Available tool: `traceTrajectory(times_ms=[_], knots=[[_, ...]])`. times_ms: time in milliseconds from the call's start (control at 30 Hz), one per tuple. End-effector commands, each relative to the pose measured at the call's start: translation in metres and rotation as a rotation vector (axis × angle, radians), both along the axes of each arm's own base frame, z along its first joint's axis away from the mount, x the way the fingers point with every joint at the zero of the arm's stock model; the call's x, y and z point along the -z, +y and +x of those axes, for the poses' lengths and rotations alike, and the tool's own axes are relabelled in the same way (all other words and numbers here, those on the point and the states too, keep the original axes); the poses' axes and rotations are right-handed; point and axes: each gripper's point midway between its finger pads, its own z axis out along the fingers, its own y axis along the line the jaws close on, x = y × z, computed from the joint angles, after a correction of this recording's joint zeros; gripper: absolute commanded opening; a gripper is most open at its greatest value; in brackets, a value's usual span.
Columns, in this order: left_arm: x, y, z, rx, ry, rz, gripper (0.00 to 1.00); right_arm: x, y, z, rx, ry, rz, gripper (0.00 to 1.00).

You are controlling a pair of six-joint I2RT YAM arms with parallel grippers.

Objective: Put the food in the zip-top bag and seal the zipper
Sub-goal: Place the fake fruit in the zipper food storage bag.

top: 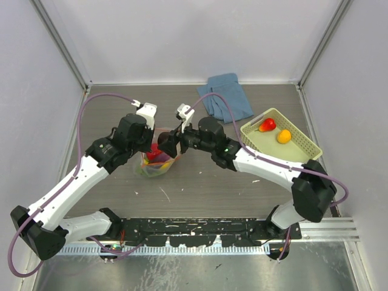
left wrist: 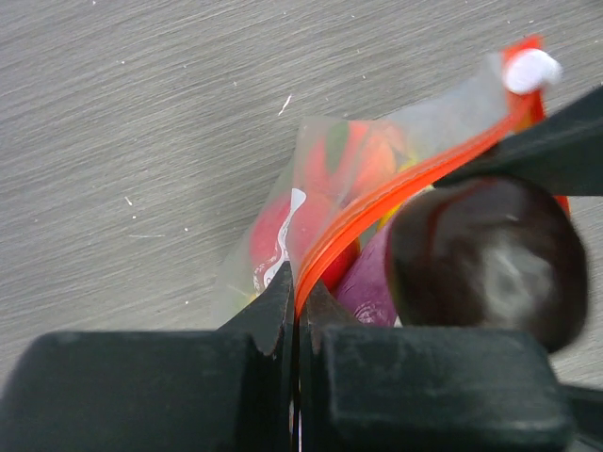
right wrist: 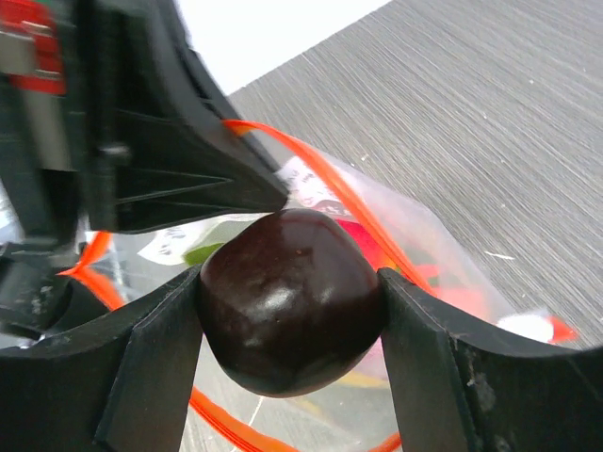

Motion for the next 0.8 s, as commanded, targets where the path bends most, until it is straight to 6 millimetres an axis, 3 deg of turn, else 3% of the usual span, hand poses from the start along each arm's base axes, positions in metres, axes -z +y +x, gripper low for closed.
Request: traceTrajectory(times_ms=[0,367,767], knots=[[-0.023,-0.006,0.005,0.010,-0.070,-0.065,0.00,-0.019,0.010,0.023,0.075,-0.063,0.044,0.46],[-0.022,-0.010,0.003,0.032,-0.061,-0.080,0.00,0.003,0.006,0.059,0.283,-0.013,0.028,0.58],[-0.020,-0.011,0.003,0.033,-0.054,-0.079,0.00,-0.005,0.017,0.046,0.222,-0.002,0.064,0.77]])
